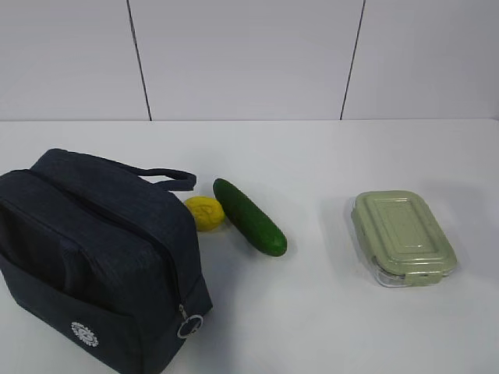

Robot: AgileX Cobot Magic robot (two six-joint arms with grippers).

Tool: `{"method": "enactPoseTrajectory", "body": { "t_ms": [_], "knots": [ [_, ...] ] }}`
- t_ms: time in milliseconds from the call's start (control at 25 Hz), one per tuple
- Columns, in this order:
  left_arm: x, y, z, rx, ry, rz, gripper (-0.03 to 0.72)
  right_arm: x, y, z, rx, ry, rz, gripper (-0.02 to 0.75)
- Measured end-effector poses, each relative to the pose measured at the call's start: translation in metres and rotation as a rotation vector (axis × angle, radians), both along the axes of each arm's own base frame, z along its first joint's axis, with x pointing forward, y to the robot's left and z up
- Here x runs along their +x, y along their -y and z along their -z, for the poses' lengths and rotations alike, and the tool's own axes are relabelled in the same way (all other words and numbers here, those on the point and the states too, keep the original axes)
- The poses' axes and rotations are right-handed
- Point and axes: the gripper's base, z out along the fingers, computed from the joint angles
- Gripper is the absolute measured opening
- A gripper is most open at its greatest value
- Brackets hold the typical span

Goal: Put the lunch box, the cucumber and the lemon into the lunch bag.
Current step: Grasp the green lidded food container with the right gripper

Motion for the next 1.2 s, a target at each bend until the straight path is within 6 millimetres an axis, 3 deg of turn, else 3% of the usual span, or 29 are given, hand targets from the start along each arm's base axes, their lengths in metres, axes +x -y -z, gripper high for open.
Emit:
{"method": "enactPoseTrajectory", "body": {
  "t_ms": [200,520,1000,1200],
  "knots": [
    [0.000,0.000,0.000,0.000,0.000,0.000,0.432,0.029,-0.009,-0.017,0.068,-0.024,-0.081,0.461],
    [0.000,0.000,0.000,0.000,0.000,0.000,0.432,0.044,-0.012,-0.023,0.082,-0.022,-0.106,0.461],
    [0.000,0.000,0.000,0.000,0.000,0.000,0.432,0.123,-0.030,0.029,0.262,-0.268,-0.366,0.460],
    [0.000,0.000,0.000,0.000,0.000,0.000,0.432,0.158,-0.005,0.055,0.419,-0.298,-0.375,0.460]
  ]
}}
